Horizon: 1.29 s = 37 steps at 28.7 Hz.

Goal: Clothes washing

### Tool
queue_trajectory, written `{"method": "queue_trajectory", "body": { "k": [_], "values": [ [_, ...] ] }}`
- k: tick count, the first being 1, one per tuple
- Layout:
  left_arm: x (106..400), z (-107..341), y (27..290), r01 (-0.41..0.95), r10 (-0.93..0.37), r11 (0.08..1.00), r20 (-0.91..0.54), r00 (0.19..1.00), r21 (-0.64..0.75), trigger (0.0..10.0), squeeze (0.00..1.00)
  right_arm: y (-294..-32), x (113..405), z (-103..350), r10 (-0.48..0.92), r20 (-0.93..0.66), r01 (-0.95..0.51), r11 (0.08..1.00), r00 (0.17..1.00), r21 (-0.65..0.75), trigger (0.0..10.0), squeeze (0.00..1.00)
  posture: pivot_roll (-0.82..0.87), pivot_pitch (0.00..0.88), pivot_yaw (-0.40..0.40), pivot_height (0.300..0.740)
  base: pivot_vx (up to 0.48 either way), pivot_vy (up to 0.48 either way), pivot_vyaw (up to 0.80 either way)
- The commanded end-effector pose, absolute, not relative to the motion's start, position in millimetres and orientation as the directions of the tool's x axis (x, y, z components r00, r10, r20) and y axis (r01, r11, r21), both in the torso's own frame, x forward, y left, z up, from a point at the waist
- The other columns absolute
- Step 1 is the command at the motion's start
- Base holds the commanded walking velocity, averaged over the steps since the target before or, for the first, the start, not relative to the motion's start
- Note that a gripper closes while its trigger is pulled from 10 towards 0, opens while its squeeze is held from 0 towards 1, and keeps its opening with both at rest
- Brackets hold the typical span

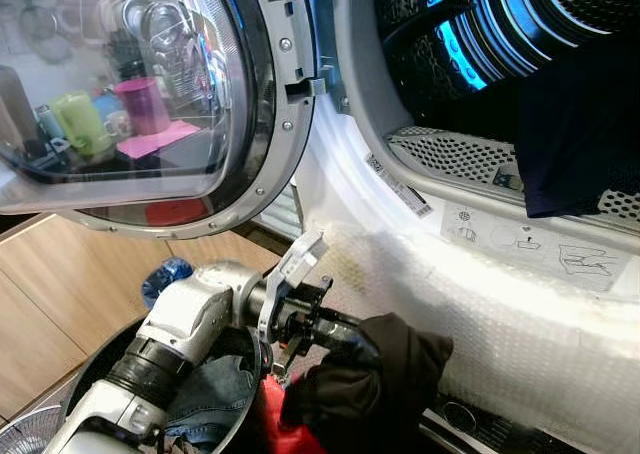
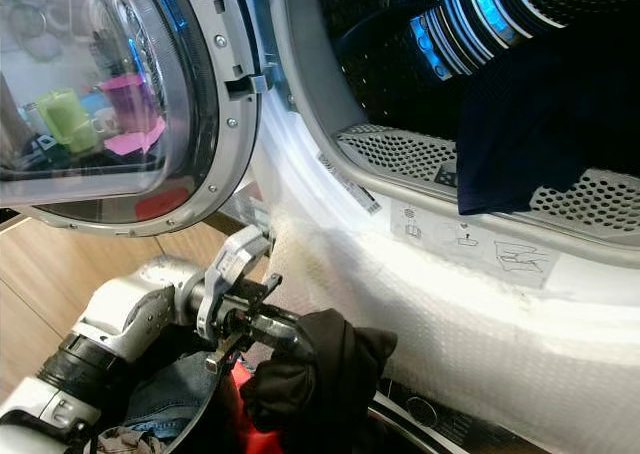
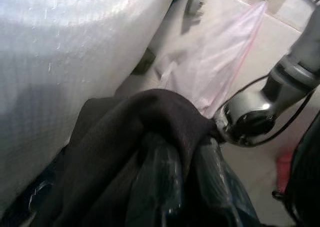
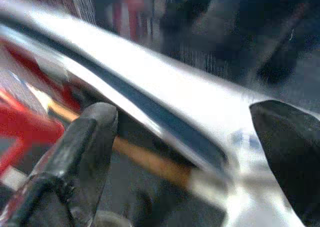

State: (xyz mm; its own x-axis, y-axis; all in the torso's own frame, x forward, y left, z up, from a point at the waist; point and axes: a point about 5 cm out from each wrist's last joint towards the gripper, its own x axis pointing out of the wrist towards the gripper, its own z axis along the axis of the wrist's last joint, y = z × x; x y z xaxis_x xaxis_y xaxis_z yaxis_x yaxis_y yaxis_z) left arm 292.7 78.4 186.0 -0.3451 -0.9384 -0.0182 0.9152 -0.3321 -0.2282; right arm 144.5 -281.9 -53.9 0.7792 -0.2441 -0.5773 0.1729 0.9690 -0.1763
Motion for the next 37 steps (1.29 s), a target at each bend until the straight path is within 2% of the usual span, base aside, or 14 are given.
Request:
{"method": "queue_trajectory", "body": {
  "k": [1,5,6,8,10,11,12,18,21,24,35,37],
  "values": [
    [292,185,82,0.921,-0.939,-0.322,-0.047,-0.340,-0.217,0.0,0.00,-277,149,-43,-0.153,-0.517,0.105,0.987,0.842,-0.122,10.0,1.00,-0.02,0.000,0.134,0.740,0.000,0.000,0.00],
    [290,181,82,0.921,-0.940,-0.316,-0.059,-0.337,-0.226,0.0,0.00,-270,136,-29,0.064,-0.518,-0.127,0.988,0.853,-0.087,10.0,1.00,-0.02,0.000,0.131,0.740,0.000,0.000,0.00],
    [290,181,82,0.920,-0.939,-0.319,-0.060,-0.340,-0.226,0.0,0.00,-269,124,-25,0.154,-0.544,-0.227,0.971,0.825,-0.070,10.0,1.00,-0.02,0.000,0.127,0.740,0.000,0.000,0.00],
    [290,181,81,0.920,-0.938,-0.321,-0.058,-0.341,-0.226,0.0,0.00,-268,116,-22,0.210,-0.564,-0.292,0.954,0.799,-0.059,10.0,1.00,-0.02,0.000,0.127,0.740,0.000,0.000,0.00],
    [289,181,81,0.918,-0.936,-0.327,-0.056,-0.347,-0.225,0.0,0.00,-268,103,-19,0.274,-0.611,-0.366,0.930,0.743,-0.028,10.0,1.00,-0.02,0.000,0.127,0.740,0.000,0.000,0.00],
    [289,180,80,0.917,-0.937,-0.325,-0.052,-0.346,-0.231,0.0,0.00,-264,92,-18,0.340,-0.650,-0.443,0.897,0.680,0.007,10.0,1.00,-0.03,0.000,0.128,0.740,0.000,0.000,0.00],
    [288,179,80,0.915,-0.934,-0.331,-0.057,-0.352,-0.232,0.0,0.00,-260,89,-15,0.369,-0.650,-0.468,0.884,0.664,0.024,10.0,1.00,-0.03,0.000,0.128,0.740,0.000,0.000,0.00],
    [285,168,76,0.908,-0.925,-0.335,-0.093,-0.367,-0.250,0.0,0.00,-237,95,12,0.466,-0.528,-0.502,0.861,0.710,0.086,10.0,1.00,-0.04,0.000,0.129,0.740,0.000,0.000,0.00],
    [277,154,69,0.909,-0.911,-0.336,-0.159,-0.380,-0.245,0.0,0.00,-212,108,39,0.554,-0.385,-0.549,0.825,0.738,0.135,10.0,1.00,-0.04,0.000,0.130,0.740,0.000,0.000,0.00],
    [272,150,62,0.906,-0.909,-0.344,-0.155,-0.387,-0.247,0.0,0.00,-198,107,43,0.598,-0.386,-0.593,0.792,0.702,0.148,10.0,1.00,-0.05,0.000,0.128,0.740,0.000,0.000,0.00],
    [268,144,52,0.912,-0.915,-0.335,-0.150,-0.375,-0.236,0.0,0.00,-181,102,54,0.675,-0.354,-0.643,0.733,0.648,0.221,10.0,1.00,-0.06,0.000,0.119,0.740,0.000,0.000,0.00],
    [264,142,46,0.907,-0.908,-0.354,-0.146,-0.392,-0.230,0.0,0.00,-167,112,68,0.732,-0.279,-0.698,0.679,0.622,0.227,10.0,1.00,-0.06,0.000,0.115,0.740,0.000,0.000,0.00]
  ]
}}
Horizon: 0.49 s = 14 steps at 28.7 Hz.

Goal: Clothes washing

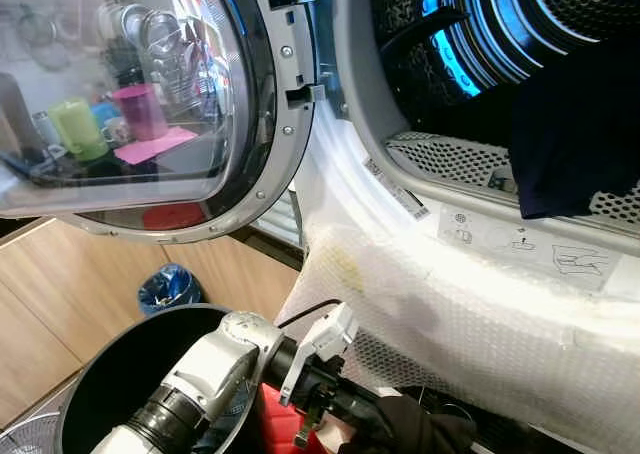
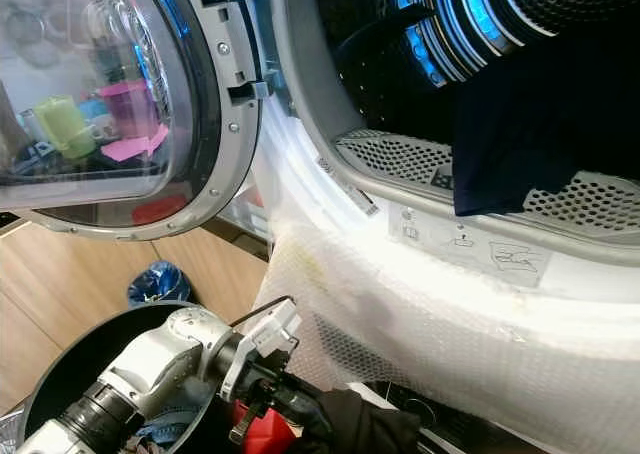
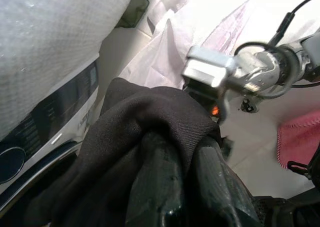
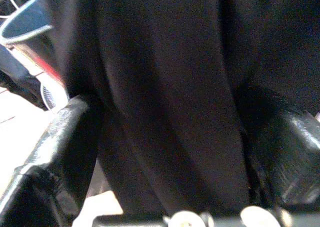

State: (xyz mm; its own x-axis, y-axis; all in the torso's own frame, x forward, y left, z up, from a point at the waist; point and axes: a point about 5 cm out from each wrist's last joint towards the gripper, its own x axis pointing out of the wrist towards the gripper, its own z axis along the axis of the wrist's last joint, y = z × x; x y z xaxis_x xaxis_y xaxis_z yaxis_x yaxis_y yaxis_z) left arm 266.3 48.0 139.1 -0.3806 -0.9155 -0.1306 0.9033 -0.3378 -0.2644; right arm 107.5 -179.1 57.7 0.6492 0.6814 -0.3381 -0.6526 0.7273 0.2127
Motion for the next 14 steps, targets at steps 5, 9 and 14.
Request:
{"method": "queue_trajectory", "body": {
  "k": [5,9,14],
  "values": [
    [259,145,39,0.897,-0.900,-0.381,-0.132,-0.415,-0.225,0.0,0.00,-165,116,61,0.742,-0.322,-0.717,0.663,0.588,0.217,10.0,1.00,-0.05,0.000,0.113,0.740,0.000,0.000,0.00],
    [260,145,39,0.899,-0.901,-0.381,-0.133,-0.414,-0.218,0.0,0.00,-166,119,61,0.739,-0.331,-0.717,0.664,0.587,0.210,10.0,1.00,-0.04,0.000,0.113,0.740,0.000,0.000,0.00],
    [259,145,36,0.896,-0.899,-0.387,-0.130,-0.419,-0.215,0.0,0.00,-153,136,64,0.755,-0.293,-0.736,0.648,0.586,0.199,10.0,1.00,-0.05,0.000,0.114,0.740,0.000,0.000,0.00]
  ]
}}
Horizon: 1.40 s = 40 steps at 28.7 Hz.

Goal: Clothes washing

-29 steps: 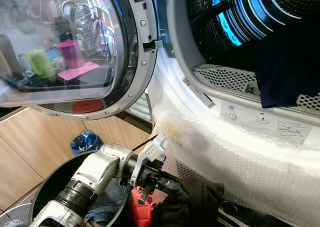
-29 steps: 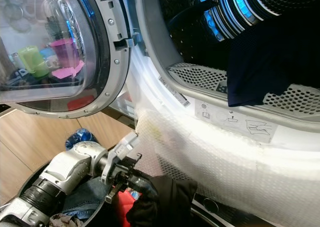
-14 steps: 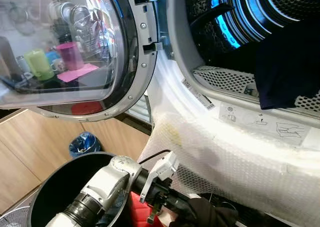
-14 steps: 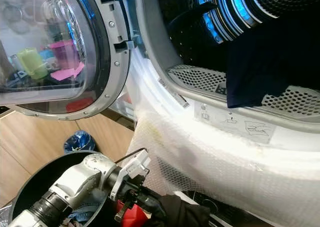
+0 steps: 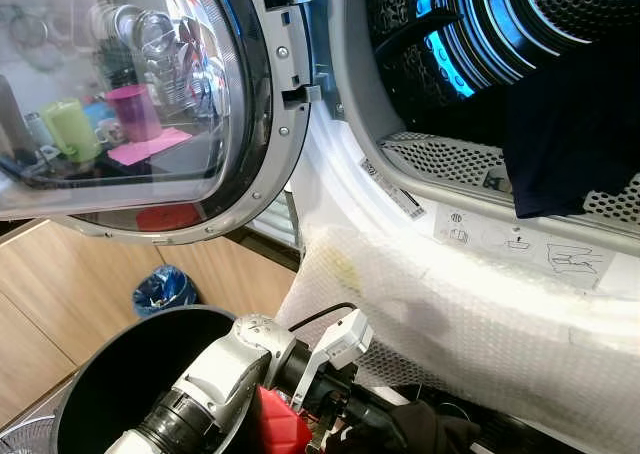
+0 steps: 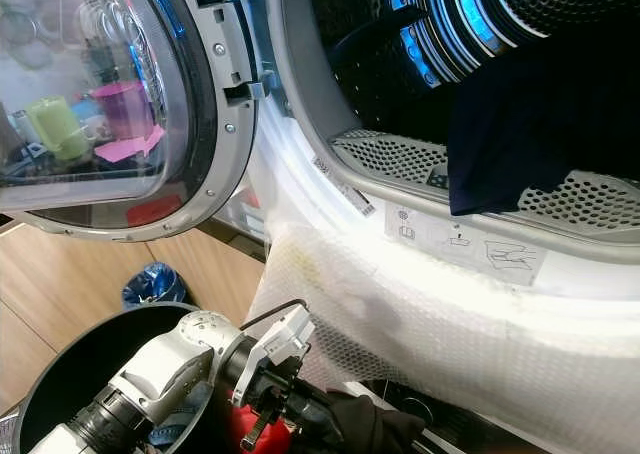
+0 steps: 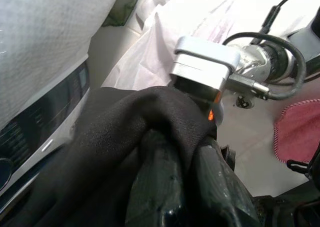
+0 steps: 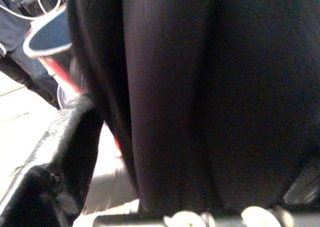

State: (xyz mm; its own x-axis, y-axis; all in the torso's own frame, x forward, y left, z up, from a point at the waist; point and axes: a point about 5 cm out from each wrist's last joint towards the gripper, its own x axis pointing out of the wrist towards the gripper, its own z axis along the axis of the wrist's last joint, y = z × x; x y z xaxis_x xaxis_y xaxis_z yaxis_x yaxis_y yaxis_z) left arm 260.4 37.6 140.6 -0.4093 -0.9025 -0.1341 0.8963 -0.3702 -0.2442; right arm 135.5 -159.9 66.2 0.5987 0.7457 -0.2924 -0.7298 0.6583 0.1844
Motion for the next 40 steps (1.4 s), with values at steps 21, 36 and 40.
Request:
{"method": "queue_trajectory", "body": {
  "k": [21,36,40],
  "values": [
    [259,153,32,0.899,-0.904,-0.390,-0.104,-0.416,-0.200,0.0,0.00,-149,150,39,0.720,-0.350,-0.692,0.685,0.599,0.226,3.9,0.00,-0.02,0.000,0.118,0.740,0.000,0.000,0.00],
    [262,157,34,0.903,-0.910,-0.380,-0.094,-0.404,-0.201,0.0,0.00,-147,163,42,0.705,-0.290,-0.671,0.708,0.648,0.222,0.0,0.00,-0.02,0.000,0.124,0.740,0.000,0.000,0.00],
    [264,158,36,0.907,-0.913,-0.372,-0.101,-0.396,-0.197,0.0,0.00,-146,165,42,0.701,-0.282,-0.666,0.711,0.655,0.223,0.0,0.00,-0.01,0.000,0.123,0.740,0.000,0.000,0.00]
  ]
}}
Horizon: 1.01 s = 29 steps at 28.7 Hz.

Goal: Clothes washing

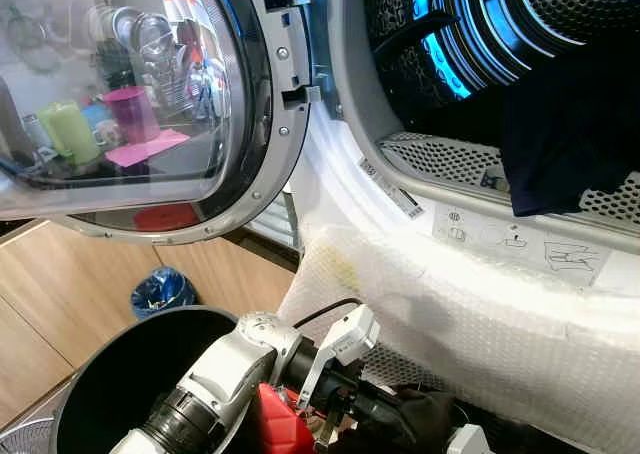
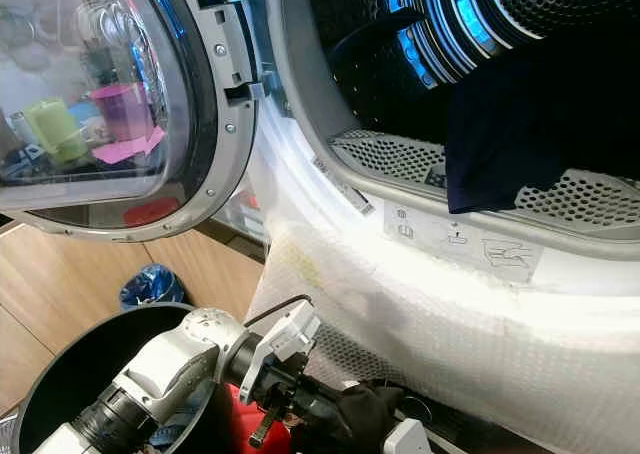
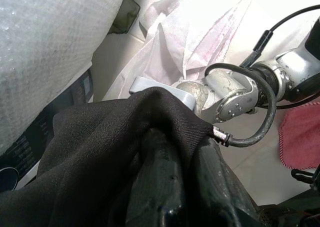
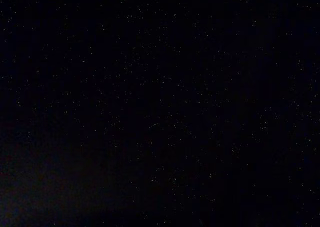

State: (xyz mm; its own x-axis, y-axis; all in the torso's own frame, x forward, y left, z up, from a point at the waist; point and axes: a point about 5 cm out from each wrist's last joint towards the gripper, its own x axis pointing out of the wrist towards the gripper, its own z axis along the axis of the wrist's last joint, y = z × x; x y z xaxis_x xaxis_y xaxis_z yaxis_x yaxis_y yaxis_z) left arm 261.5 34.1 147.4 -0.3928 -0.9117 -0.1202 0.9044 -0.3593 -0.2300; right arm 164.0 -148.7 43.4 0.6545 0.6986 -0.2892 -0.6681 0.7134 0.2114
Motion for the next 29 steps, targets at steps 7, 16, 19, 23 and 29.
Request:
{"method": "queue_trajectory", "body": {
  "k": [7,16,19,23,29],
  "values": [
    [265,160,35,0.911,-0.915,-0.369,-0.100,-0.391,-0.185,0.0,0.00,-145,168,42,0.702,-0.272,-0.666,0.712,0.658,0.223,0.0,0.00,0.00,0.000,0.117,0.740,0.000,0.000,0.00],
    [265,162,36,0.914,-0.918,-0.364,-0.099,-0.385,-0.177,0.0,0.00,-145,172,42,0.691,-0.259,-0.655,0.722,0.675,0.222,0.0,0.00,0.01,0.000,0.117,0.740,0.000,0.000,0.00],
    [266,162,36,0.919,-0.920,-0.356,-0.112,-0.376,-0.166,0.0,0.00,-144,173,43,0.688,-0.254,-0.651,0.725,0.679,0.223,0.0,0.00,0.00,0.000,0.126,0.740,0.000,0.000,0.00],
    [267,162,35,0.918,-0.918,-0.361,-0.109,-0.381,-0.165,0.0,0.00,-144,176,44,0.678,-0.243,-0.642,0.735,0.694,0.218,0.0,0.00,-0.01,0.000,0.133,0.740,0.000,0.000,0.00],
    [267,164,35,0.916,-0.916,-0.367,-0.110,-0.386,-0.161,0.0,0.00,-142,175,43,0.673,-0.237,-0.635,0.740,0.701,0.222,0.0,0.00,-0.01,0.000,0.136,0.740,0.000,0.000,0.00]
  ]
}}
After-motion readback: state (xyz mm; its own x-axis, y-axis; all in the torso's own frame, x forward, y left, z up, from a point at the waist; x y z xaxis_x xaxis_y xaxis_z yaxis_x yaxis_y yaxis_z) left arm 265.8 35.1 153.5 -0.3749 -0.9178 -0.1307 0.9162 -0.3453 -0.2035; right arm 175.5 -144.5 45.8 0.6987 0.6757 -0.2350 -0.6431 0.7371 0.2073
